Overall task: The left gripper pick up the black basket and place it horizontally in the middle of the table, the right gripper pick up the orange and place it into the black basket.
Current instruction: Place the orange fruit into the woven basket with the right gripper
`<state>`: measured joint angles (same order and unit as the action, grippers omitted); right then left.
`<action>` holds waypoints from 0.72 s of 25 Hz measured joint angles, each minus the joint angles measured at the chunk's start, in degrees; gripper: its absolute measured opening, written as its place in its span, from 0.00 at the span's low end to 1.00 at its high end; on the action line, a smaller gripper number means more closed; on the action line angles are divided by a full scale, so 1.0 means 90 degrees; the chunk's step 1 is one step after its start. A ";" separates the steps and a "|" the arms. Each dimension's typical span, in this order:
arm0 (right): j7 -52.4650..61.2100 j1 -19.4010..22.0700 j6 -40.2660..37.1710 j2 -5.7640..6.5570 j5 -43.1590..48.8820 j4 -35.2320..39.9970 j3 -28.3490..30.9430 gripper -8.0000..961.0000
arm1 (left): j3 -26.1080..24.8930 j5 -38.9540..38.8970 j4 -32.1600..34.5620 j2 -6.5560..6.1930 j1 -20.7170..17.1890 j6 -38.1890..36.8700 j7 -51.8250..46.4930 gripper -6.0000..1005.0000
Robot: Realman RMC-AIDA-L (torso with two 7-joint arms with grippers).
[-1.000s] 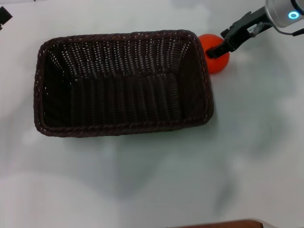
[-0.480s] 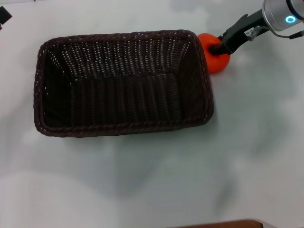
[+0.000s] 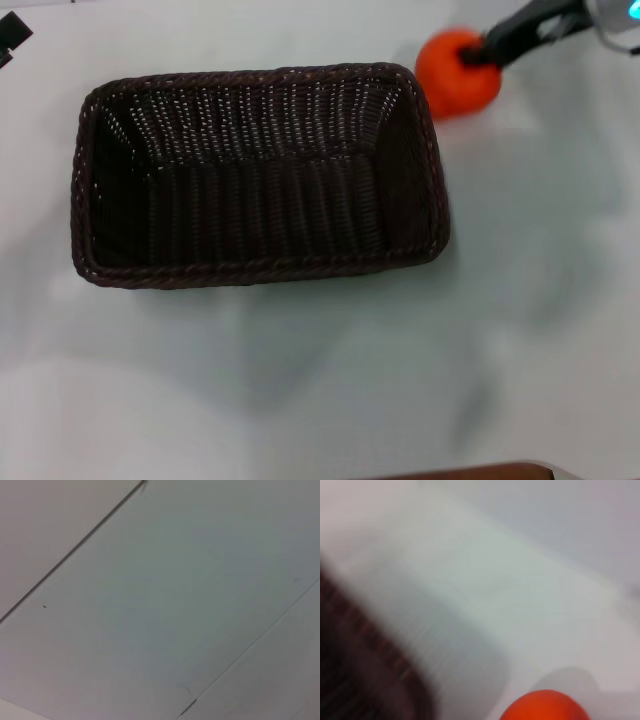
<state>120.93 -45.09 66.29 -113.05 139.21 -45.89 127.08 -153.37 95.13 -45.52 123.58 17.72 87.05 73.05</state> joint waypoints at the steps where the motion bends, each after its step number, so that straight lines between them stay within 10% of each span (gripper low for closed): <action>1: 0.0000 0.0000 0.0000 0.0000 0.0000 0.0000 0.0000 0.22 | 0.0000 0.0000 0.0000 0.0000 -0.0002 0.0016 -0.0003 0.88; 8: -0.1191 0.0473 0.0506 0.0001 -0.2575 -0.0257 0.0754 0.18 | 0.0000 -0.0006 0.0000 -0.0001 -0.0025 0.0082 -0.0011 0.88; 18: -0.2649 0.0266 0.2668 -0.0206 -0.4591 -0.0246 -0.0214 0.14 | 0.0000 -0.0014 -0.0001 -0.0001 0.0011 0.0084 -0.0012 0.87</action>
<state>97.09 -42.70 90.30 -114.91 97.89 -48.11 125.15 -153.37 95.00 -45.53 123.57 17.82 87.81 72.95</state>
